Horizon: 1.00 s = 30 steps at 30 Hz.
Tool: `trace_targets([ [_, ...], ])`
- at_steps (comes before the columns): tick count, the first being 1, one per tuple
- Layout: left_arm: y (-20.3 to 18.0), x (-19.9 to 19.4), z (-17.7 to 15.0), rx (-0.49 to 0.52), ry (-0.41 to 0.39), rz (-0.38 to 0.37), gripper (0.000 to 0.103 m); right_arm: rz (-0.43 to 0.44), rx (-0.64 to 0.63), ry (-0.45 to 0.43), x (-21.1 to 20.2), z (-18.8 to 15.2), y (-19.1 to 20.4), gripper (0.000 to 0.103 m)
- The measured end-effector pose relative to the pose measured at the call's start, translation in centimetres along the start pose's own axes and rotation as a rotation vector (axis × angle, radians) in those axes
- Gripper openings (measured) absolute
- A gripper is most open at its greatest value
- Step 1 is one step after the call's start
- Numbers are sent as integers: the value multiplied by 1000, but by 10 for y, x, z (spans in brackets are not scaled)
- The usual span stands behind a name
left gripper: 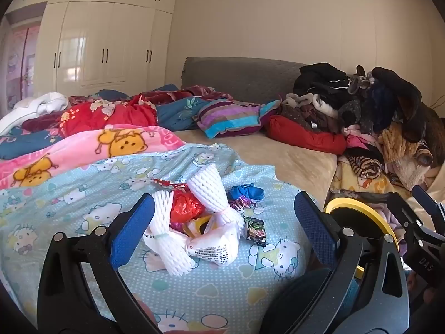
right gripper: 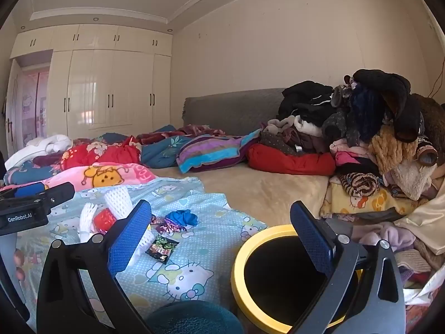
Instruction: Collect trash
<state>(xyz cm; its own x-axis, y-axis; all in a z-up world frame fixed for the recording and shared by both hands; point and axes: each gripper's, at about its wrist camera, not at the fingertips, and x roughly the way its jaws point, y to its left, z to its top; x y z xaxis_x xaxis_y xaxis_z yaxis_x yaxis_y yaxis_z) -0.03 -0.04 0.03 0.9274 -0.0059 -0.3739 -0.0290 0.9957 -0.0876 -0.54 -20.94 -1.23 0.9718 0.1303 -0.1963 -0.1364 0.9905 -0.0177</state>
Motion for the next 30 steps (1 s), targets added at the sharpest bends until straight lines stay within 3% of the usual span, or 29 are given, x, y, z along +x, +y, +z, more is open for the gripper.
trace_targets([
  [30, -6, -1, 4, -17, -6, -18, 92, 8, -6, -7, -2, 3, 4, 97],
])
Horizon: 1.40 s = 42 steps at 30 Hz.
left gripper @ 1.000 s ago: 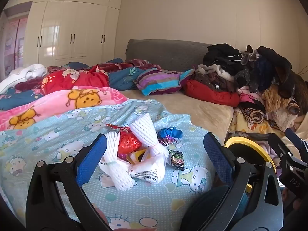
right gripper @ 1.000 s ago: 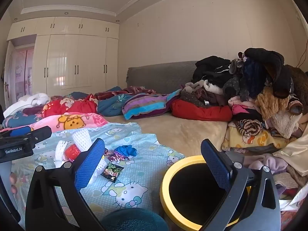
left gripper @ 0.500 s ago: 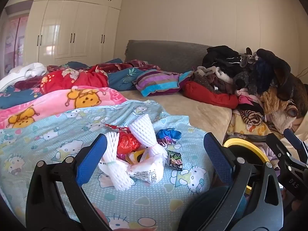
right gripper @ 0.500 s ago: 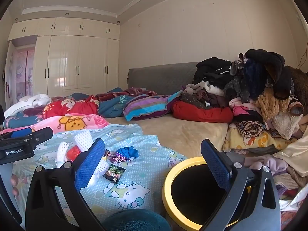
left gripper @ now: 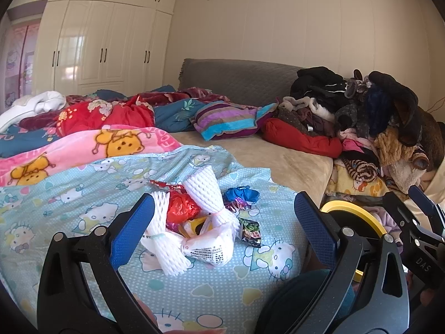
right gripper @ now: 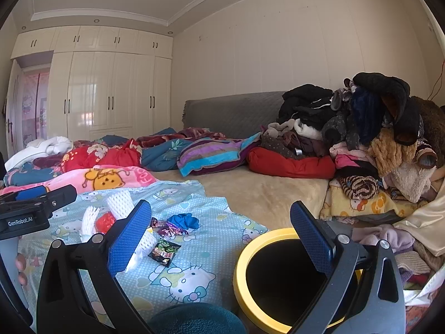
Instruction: Collect trash
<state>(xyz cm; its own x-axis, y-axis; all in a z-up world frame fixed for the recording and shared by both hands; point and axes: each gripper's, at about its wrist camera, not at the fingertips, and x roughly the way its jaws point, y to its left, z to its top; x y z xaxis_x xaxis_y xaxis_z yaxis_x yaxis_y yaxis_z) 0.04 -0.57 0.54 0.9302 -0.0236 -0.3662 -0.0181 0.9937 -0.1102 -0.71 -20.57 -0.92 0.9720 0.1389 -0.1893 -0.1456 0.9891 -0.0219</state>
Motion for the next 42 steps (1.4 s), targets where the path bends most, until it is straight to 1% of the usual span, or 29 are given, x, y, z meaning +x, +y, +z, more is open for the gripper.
trace_targets([
  [23, 2, 0, -1, -5, -1, -3, 92, 0, 6, 4, 1, 1, 0, 97],
  [26, 1, 0, -6, -9, 3, -2, 92, 3, 13, 11, 1, 2, 3, 97],
  [33, 8, 4, -11, -24, 11, 2, 92, 26, 13, 33, 6, -2, 6, 97],
  [37, 15, 6, -10, -38, 10, 6, 92, 55, 5, 46, 11, -4, 10, 97],
  [42, 32, 6, -5, -72, 1, 31, 92, 101, -3, 70, 21, -2, 20, 97],
])
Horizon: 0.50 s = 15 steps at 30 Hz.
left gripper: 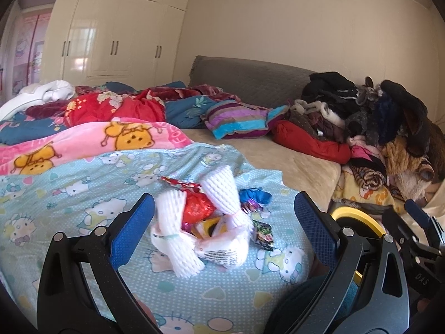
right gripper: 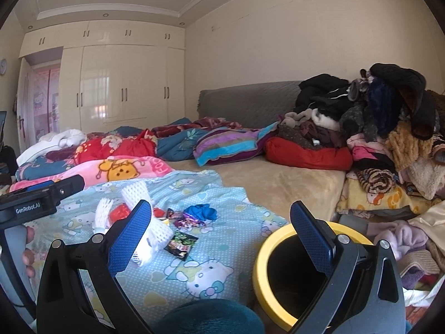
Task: Collect trash
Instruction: 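Grasp a white foam net with the left gripper while the right gripper grasps another foam net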
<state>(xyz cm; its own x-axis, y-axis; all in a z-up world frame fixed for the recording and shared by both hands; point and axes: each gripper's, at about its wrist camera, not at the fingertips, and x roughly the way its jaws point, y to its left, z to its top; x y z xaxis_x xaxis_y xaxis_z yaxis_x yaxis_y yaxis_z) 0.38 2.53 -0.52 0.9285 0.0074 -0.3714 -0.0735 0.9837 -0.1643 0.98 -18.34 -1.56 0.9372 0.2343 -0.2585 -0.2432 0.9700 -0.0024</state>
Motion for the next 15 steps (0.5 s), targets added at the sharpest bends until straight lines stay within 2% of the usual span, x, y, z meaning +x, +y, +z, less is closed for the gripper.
trace_targets([
  [15, 58, -3, 18, -86, -28, 154, 92, 146, -55, 52, 42, 16, 43, 97],
])
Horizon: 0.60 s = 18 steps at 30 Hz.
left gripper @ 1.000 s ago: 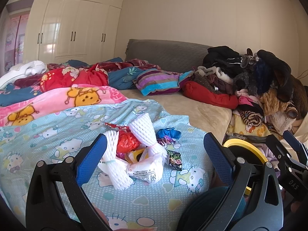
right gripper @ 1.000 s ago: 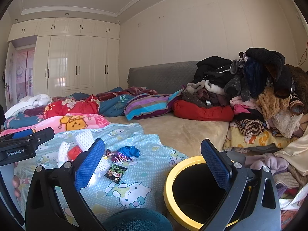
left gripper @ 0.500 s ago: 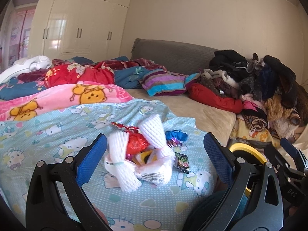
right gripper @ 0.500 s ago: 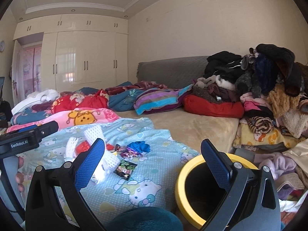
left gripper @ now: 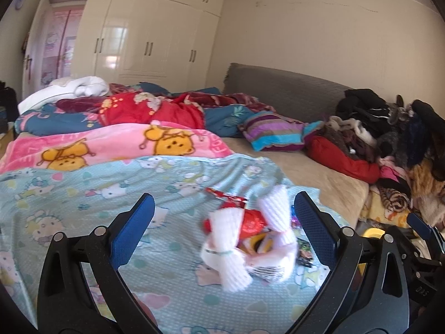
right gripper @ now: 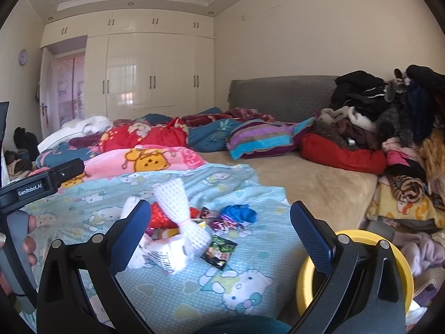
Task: Collect trash
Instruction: 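Grasp a white foam net with the left gripper while the right gripper grasps another foam net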
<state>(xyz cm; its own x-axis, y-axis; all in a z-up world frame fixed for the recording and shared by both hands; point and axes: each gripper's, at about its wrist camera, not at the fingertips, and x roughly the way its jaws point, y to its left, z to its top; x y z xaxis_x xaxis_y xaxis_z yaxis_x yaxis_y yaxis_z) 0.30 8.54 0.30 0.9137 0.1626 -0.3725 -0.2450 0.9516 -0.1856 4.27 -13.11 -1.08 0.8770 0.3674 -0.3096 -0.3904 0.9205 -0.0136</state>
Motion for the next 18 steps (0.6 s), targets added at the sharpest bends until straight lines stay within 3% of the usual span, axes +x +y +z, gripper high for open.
trace_targets([
  [7, 23, 19, -1, -20, 68, 39, 92, 100, -29, 55, 33, 11, 12, 97],
  [18, 35, 62, -20, -26, 205, -19, 92, 187, -114, 190, 97, 7, 17, 97],
])
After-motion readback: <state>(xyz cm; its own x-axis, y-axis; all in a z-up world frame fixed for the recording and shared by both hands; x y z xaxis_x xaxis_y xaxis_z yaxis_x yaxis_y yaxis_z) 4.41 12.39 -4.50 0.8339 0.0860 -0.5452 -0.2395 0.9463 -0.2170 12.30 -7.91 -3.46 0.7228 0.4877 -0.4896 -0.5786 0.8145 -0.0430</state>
